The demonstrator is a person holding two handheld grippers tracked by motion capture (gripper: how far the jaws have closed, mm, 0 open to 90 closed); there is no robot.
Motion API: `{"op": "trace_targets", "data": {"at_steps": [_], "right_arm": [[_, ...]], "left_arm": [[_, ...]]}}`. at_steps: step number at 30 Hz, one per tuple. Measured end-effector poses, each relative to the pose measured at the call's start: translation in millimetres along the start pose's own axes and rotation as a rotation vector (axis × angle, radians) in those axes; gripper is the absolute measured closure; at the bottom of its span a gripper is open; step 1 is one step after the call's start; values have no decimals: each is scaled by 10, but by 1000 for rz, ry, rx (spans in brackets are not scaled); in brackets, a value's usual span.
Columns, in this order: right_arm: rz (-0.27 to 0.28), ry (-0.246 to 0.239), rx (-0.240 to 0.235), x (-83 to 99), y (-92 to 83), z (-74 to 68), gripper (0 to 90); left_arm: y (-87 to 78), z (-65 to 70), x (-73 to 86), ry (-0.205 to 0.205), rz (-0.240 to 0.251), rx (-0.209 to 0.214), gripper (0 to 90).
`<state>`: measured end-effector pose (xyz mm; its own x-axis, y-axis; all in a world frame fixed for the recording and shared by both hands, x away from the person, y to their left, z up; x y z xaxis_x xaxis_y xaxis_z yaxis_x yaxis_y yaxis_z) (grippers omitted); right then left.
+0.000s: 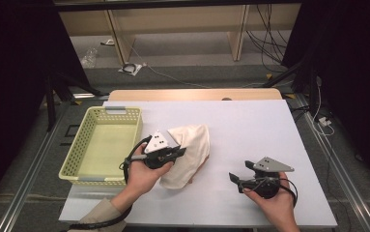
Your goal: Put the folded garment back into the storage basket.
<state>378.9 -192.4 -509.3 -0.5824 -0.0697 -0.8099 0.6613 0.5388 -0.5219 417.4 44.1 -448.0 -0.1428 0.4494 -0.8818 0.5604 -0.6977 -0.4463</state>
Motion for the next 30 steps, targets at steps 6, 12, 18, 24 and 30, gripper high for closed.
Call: {"op": "trace_targets", "data": {"at_steps": [6,12,18,24,30], "right_arm": [[1,-1,0,0,0,0,245],[1,0,-1,-1,1,-4,244],[2,-1,0,-2,2,-1,244],[13,0,-3,-11,3,-5,244],[13,1,-4,-13,-1,-7,242]], "left_arm": [[-18,-27,-13,-11,13,-6,845],[-39,-54,-29,-18,24,-11,845],[-56,-76,-43,-21,32,-15,845],[-75,-103,-53,-22,37,-22,845],[-93,-124,-68,-29,48,-26,845]]}}
Point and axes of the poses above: each handheld gripper's, and its own axes: y roughly forward along the jaws, x roughly out of its underside, z roughly to its right, the point moved 8 cm from there along y, roughly forward along the jaws, and after that the axes turned 13 degrees about y, right-handed, at the moved point
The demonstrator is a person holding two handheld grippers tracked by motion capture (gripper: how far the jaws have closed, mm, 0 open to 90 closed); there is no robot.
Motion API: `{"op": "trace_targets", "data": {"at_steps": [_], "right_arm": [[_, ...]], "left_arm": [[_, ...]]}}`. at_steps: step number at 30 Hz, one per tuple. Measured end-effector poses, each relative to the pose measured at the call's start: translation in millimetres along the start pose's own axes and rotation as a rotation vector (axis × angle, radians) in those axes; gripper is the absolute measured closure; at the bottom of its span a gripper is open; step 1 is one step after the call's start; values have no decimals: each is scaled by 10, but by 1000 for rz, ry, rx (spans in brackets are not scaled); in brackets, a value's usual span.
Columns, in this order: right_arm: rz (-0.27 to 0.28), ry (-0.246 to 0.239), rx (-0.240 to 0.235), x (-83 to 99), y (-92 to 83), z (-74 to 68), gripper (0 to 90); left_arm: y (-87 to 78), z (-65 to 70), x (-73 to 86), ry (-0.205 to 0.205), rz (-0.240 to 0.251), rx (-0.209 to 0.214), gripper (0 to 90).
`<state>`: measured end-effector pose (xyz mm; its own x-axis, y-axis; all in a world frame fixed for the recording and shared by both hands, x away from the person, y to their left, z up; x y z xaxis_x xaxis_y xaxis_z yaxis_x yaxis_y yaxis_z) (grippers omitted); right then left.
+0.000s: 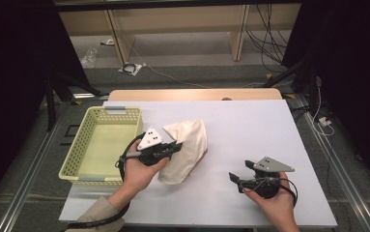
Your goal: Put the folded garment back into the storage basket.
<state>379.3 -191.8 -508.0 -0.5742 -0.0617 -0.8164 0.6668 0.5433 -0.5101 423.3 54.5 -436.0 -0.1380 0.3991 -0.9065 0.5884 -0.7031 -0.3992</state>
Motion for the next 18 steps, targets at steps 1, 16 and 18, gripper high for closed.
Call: {"op": "trace_targets", "data": {"at_steps": [1,16,18], "right_arm": [[-5,-1,3,2,-6,2,242],[2,0,-1,-1,-1,-1,241],[1,0,-1,0,-1,-3,241]], "left_arm": [[-3,-5,-2,0,1,-2,845],[-38,-50,-25,-11,24,-14,845],[-40,-52,-27,-13,27,-14,845]]}}
Point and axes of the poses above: each handheld gripper's, and its own axes: y roughly forward along the jaws, x roughly out of its underside, z roughly to its right, the point moved 8 cm from there along y, roughly forward along the jaws, and after that the axes turned 13 degrees about y, right-handed, at the moved point
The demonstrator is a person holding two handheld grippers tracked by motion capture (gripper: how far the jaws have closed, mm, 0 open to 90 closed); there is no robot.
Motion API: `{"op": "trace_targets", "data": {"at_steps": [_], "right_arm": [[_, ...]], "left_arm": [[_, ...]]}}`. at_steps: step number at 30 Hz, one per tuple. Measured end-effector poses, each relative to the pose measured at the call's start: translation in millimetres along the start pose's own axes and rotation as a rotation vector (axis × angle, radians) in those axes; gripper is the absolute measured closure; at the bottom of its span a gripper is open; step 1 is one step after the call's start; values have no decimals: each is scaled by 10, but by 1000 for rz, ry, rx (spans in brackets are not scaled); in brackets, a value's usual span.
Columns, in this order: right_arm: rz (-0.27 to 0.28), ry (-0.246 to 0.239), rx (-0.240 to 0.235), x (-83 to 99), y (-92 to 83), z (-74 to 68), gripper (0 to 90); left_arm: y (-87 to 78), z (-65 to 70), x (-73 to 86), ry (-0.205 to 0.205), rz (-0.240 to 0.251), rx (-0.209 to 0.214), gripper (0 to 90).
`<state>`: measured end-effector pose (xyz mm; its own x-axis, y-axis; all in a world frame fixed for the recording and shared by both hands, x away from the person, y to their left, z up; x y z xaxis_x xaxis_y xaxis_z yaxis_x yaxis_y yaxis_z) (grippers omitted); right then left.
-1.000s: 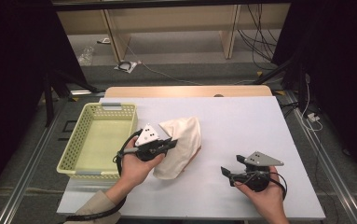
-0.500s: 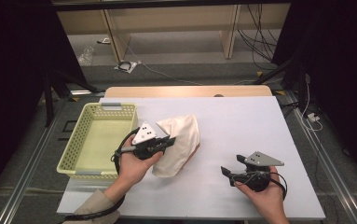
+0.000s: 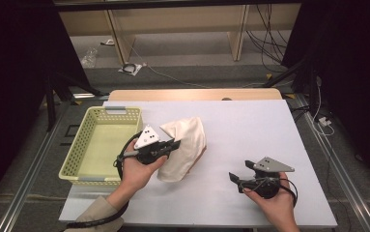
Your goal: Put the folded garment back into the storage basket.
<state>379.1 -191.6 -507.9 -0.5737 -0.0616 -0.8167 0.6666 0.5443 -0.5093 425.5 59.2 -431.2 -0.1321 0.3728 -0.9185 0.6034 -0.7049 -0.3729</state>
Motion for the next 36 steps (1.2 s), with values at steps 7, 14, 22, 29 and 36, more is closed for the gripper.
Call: {"op": "trace_targets", "data": {"at_steps": [7,14,22,29,36], "right_arm": [[1,0,0,-1,0,0,239],[3,-1,0,-4,-2,-1,238],[1,-2,1,-1,-2,-1,238],[3,1,1,-1,-3,-2,237],[2,-1,1,-2,-3,0,237]], "left_arm": [[-21,-27,-21,-7,12,-7,845],[-42,-55,-35,-12,18,-12,845],[-62,-82,-43,-15,25,-19,845],[-80,-104,-49,-18,27,-22,845],[-83,-116,-45,-21,28,-23,845]]}}
Point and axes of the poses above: each handheld gripper's, and its own axes: y roughly forward along the jaws, x roughly out of its underside, z roughly to its right, the point moved 8 cm from there along y, roughly forward along the jaws, and after that the axes turned 13 degrees about y, right-handed, at the moved point
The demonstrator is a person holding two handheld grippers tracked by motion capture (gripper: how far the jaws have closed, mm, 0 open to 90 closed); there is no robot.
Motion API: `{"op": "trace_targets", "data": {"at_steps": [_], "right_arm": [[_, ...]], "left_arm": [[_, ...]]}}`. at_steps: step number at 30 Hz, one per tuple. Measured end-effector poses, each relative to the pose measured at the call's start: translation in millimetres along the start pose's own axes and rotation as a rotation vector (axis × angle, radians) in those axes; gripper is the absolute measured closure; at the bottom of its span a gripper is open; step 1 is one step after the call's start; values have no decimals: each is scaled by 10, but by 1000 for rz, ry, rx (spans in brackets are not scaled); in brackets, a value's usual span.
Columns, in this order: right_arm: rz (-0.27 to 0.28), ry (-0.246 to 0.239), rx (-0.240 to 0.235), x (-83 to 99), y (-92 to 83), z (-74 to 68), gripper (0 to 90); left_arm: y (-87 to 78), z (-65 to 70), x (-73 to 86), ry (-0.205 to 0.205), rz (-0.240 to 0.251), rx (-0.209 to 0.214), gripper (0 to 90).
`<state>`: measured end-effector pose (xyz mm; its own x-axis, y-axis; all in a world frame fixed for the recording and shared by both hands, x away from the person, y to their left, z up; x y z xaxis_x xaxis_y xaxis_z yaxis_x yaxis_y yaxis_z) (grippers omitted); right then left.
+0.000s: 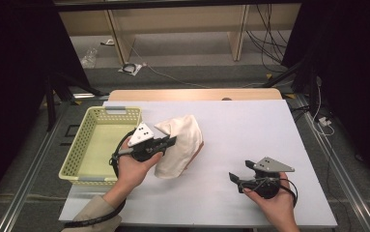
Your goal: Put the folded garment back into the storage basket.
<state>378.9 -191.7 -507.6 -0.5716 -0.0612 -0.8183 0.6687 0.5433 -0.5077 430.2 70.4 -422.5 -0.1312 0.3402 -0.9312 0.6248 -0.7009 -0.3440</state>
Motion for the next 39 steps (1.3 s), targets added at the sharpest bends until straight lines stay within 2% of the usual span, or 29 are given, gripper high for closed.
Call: {"op": "trace_targets", "data": {"at_steps": [14,39], "right_arm": [[-3,1,0,1,-4,-3,236],[-2,-1,0,1,-4,-3,234]], "left_arm": [[-29,-45,-13,-9,15,-13,845],[-66,-105,-16,-16,15,-21,845]]}}
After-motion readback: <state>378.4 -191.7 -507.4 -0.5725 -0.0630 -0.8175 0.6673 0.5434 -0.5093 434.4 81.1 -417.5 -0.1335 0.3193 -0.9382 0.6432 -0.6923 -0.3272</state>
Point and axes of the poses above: each handheld gripper's, and its own axes: y roughly forward along the jaws, x roughly out of its underside, z roughly to its right, the point moved 8 cm from there along y, roughly forward along the jaws, and after that the axes turned 13 degrees about y, right-handed, at the moved point
